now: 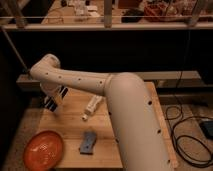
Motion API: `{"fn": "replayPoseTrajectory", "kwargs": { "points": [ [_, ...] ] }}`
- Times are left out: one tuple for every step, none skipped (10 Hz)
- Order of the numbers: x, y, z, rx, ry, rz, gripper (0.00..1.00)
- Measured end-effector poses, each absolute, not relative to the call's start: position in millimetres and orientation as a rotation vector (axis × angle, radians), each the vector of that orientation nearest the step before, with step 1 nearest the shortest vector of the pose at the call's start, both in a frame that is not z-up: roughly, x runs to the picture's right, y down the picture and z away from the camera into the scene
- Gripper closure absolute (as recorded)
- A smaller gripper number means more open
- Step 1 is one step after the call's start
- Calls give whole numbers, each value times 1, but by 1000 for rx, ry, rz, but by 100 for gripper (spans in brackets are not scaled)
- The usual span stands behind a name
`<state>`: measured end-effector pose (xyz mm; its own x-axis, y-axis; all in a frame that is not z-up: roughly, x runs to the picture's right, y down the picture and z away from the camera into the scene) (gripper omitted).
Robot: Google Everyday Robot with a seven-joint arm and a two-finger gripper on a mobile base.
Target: Place the eraser in the ceramic cup
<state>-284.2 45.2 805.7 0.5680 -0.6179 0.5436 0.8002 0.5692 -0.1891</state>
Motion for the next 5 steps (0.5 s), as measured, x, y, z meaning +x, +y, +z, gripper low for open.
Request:
{"fn": "replayPoseTrajectory", "kwargs": {
  "points": [
    [-285, 45, 806, -448, -448, -868, 81],
    [-286, 46, 806, -451, -446, -869, 73],
    [-288, 46, 805, -453, -445, -873, 69],
    [-290, 46, 805, -455, -443, -875, 69],
    [-293, 47, 805, -457, -442, -877, 69]
  ]
}}
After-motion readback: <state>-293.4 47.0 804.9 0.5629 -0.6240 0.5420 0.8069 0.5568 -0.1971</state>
